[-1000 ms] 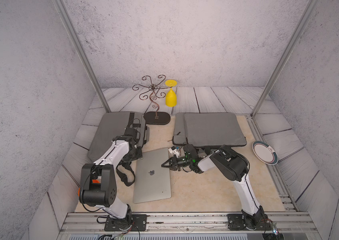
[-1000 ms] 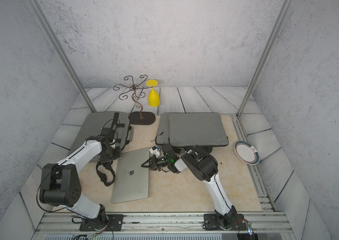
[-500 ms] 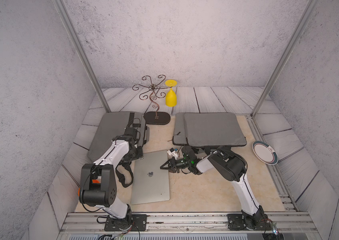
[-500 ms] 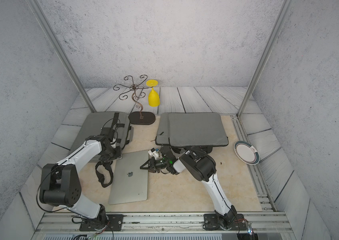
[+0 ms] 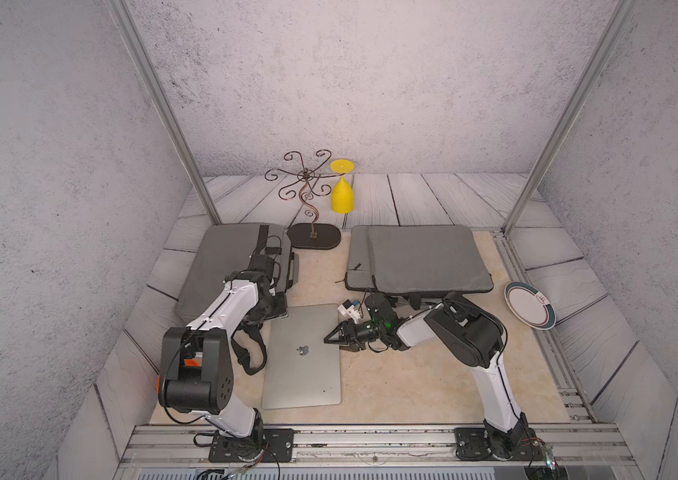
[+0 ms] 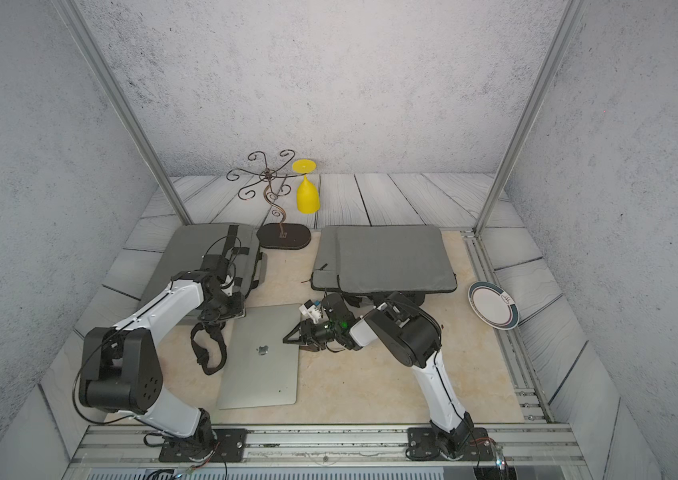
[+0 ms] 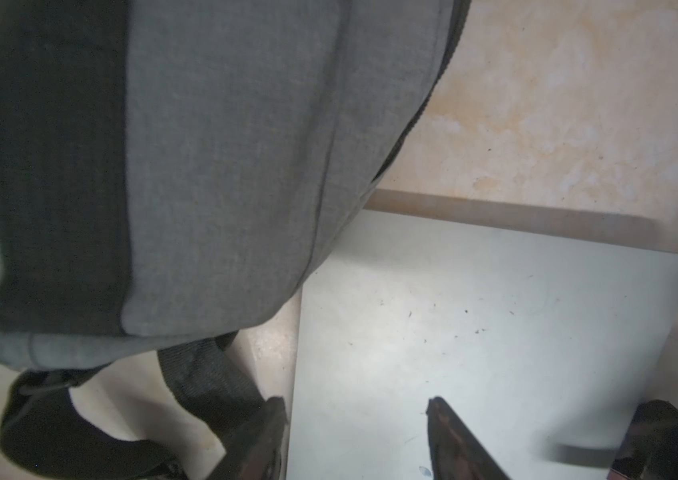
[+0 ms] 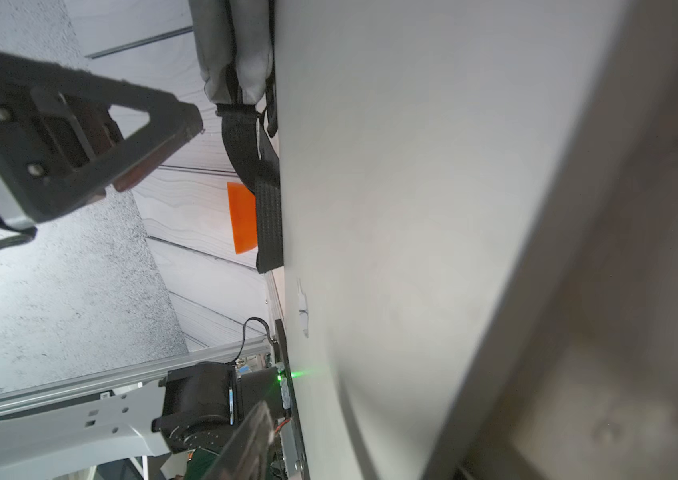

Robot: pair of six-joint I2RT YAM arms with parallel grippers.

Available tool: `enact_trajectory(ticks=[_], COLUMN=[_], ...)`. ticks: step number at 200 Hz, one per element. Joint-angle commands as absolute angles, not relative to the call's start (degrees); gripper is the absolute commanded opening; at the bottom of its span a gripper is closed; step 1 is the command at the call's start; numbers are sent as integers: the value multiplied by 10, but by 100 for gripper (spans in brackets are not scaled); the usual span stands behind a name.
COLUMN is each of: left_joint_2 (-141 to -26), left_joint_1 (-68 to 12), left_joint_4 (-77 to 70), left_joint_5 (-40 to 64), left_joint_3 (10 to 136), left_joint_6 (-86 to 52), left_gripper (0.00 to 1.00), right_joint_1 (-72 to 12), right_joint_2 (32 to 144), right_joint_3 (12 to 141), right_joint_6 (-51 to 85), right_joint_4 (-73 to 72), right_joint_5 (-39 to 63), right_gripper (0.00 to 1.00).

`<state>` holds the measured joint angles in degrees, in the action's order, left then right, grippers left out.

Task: Open the zippered laptop bag and take out the laptop
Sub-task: Place the laptop at the center of the board.

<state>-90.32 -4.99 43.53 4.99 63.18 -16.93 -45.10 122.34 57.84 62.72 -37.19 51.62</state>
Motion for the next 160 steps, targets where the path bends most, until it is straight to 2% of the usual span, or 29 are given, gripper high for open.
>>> enact_trajectory(ticks=[1,52,121,160], left_joint_2=[-898,-907,-916,-906], left_joint_1=[-49,-49,-49,-49], left_joint_4=[443,442,441,435], left_joint_5=[57,71,88,123], left_joint_3=[640,650,663,666], left_joint_6=[-162,-158,-155,-153], left_gripper=[57,57,57,57], right_joint_1=[-457,-459,-479,-466], right_joint_2=[1147,1097,1120,1068], right_joint_3=[580,588,640,635], right_joint_6=[526,420,383,355], right_joint_4=[-251,-97,-31,9], right_joint_5=[508,482,482,458], right_gripper=[56,59,59,60])
